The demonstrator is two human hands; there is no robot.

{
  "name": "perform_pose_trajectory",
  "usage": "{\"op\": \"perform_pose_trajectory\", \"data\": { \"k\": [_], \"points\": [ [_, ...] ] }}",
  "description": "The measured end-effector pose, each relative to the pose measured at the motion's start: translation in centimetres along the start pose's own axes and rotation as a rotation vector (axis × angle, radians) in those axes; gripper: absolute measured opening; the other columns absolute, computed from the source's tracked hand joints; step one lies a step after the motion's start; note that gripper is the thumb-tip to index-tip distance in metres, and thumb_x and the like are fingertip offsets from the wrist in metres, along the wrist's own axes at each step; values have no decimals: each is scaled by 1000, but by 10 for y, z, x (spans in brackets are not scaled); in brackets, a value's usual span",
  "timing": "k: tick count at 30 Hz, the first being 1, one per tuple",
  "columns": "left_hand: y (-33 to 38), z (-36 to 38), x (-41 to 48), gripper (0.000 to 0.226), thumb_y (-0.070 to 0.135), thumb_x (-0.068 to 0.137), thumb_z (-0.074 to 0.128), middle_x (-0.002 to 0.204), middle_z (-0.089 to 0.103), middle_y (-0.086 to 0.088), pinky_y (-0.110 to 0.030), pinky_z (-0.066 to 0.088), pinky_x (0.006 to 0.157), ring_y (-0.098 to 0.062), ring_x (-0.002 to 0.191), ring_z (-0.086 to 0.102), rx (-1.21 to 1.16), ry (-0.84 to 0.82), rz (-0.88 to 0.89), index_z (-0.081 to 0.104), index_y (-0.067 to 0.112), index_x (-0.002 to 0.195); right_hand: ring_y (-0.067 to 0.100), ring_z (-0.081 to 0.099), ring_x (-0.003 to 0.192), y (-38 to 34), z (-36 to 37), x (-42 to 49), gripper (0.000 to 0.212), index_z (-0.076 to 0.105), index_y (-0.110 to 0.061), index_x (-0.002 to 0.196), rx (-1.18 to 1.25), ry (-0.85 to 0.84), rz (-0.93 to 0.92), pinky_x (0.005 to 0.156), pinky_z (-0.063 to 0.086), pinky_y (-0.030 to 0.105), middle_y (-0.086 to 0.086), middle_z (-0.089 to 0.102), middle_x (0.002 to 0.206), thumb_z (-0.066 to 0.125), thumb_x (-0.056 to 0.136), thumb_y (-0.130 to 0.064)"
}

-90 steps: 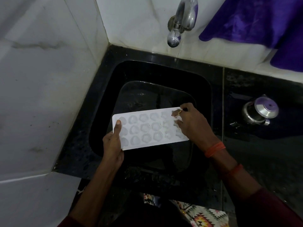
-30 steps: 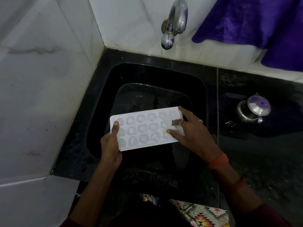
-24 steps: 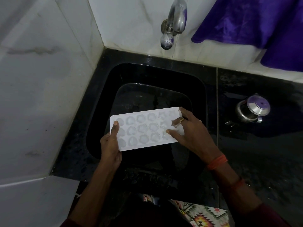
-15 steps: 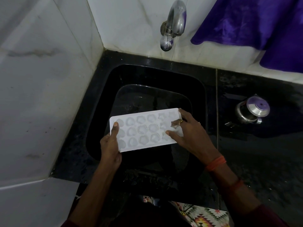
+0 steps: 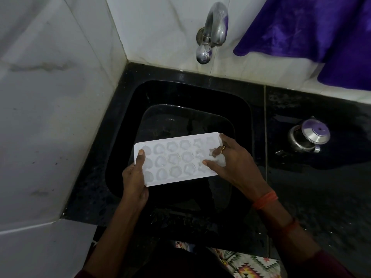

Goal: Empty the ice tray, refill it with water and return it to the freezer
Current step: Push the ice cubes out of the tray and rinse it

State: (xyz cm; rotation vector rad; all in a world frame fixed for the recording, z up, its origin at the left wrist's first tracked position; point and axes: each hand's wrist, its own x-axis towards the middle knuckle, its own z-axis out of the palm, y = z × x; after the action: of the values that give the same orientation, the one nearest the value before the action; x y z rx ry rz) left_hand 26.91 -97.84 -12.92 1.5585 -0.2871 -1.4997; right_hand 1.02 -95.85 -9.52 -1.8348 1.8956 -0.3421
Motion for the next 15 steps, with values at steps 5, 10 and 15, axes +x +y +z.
{"op": "perform_pose_trajectory", "data": {
  "k": [5, 10, 15],
  "points": [
    [1, 0, 2, 31, 38, 93, 70, 89, 79, -9, -36, 61, 55, -27, 77, 77, 3, 4, -2, 73, 7, 94, 21, 58, 127, -2, -1, -1, 43, 73, -17, 102, 29, 13, 9, 105, 46, 36, 1, 45, 153, 78, 78, -52],
    [0, -2, 5, 33, 40, 92, 71, 88, 79, -9, -37, 60, 54, -27, 75, 77, 23, 14, -5, 73, 7, 92, 21, 60, 124, -4, 1, -1, 42, 75, -14, 103, 38, 1, 5, 104, 50, 40, -2, 43, 154, 78, 80, -49],
    [0, -1, 3, 33, 40, 93, 69, 89, 79, -9, -37, 61, 56, -28, 78, 77, 24, 0, -16, 73, 7, 94, 17, 57, 127, -4, 1, -2, 44, 74, -14, 104, 50, 20, 12, 106, 48, 36, -1, 49, 151, 79, 79, -49]
  ]
}}
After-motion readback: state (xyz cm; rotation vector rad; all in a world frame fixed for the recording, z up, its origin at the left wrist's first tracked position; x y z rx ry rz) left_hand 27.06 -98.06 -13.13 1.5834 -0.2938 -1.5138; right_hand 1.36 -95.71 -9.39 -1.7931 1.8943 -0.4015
